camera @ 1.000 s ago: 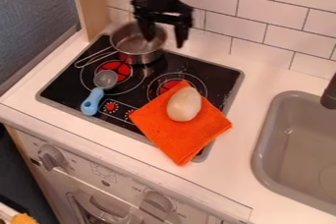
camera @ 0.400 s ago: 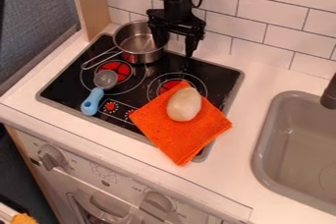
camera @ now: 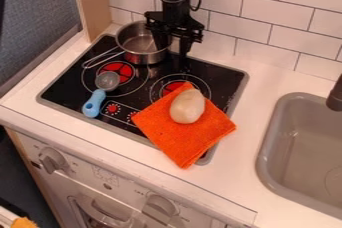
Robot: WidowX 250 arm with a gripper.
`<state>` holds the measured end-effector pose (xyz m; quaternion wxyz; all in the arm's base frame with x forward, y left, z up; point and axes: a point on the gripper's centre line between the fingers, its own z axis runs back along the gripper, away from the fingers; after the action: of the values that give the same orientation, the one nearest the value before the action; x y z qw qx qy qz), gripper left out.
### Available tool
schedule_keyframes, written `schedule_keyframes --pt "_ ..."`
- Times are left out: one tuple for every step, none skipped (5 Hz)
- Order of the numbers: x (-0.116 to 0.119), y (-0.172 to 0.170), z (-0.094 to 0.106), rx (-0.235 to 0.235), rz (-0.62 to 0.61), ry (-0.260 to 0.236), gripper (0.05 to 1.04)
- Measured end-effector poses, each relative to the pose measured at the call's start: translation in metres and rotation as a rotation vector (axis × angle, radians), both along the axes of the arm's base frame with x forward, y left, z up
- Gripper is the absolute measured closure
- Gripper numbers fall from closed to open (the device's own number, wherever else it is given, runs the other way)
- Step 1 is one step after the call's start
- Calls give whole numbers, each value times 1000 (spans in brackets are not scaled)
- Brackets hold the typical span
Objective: Move the pan to the upper right corner of the burner
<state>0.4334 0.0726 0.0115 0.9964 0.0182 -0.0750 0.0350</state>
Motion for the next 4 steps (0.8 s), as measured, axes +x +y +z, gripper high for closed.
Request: schedule_keyframes --pt "-5 -4 10 -18 -10 -11 757" --pt "-10 -1 24 -23 -10 -32 948" --pt "-17 6 43 -43 1 -63 1011" --pt "-27 0 54 -69 -29 -80 1015"
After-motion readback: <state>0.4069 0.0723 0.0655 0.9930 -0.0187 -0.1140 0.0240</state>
